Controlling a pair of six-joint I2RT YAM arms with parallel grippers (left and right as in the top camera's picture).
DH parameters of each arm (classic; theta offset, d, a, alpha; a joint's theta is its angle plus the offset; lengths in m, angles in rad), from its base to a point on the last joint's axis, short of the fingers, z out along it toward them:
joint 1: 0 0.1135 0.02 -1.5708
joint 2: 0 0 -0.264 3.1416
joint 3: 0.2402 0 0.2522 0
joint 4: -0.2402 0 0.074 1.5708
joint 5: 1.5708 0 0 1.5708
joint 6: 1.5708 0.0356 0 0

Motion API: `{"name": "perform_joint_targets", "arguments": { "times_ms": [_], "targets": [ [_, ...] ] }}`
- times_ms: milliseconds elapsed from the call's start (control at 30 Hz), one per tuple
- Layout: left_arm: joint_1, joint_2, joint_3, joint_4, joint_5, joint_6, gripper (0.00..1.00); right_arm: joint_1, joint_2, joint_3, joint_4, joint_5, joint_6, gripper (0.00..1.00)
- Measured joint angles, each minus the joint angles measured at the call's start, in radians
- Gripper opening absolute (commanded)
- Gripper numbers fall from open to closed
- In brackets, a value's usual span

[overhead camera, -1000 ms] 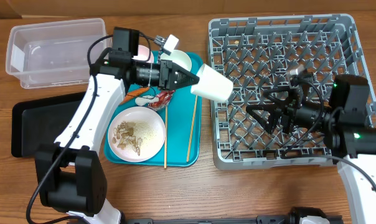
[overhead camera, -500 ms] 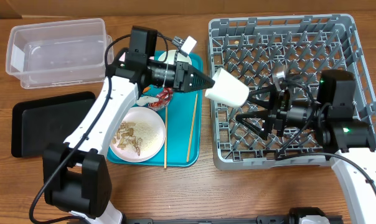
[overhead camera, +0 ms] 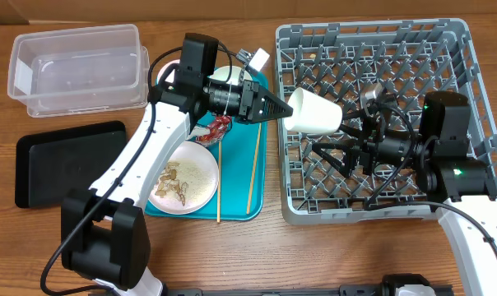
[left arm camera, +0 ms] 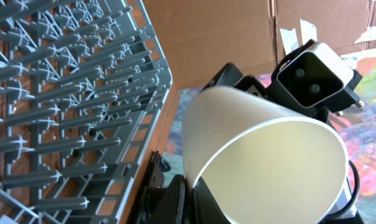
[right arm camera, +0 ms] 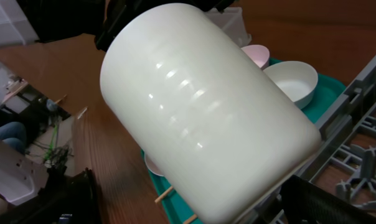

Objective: Sort waste into correct bins and load items into the dishwasher
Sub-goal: 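Grasp the cup with the right gripper and release the left gripper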

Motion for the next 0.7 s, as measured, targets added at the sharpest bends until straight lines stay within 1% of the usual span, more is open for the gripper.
{"name": "perform_joint_targets", "arguments": {
  "times_ms": [233,500,633,700],
  "targets": [
    [-0.020,0.000,0.000,0.001,0.012,-0.011,0.04,0.007,0.000,0.000,0.031,0.058,-0.001,1.00],
    [-0.023,0.000,0.000,0.001,0.018,-0.011,0.04,0.011,0.000,0.000,0.035,0.073,-0.003,1.00],
    [-0.017,0.000,0.000,0.002,0.028,-0.011,0.04,0.011,0.000,0.000,0.058,0.061,-0.003,0.90],
    [-0.017,0.000,0.000,0.003,0.031,-0.011,0.04,0.011,0.000,0.000,0.081,0.032,-0.003,0.89]
  ]
}}
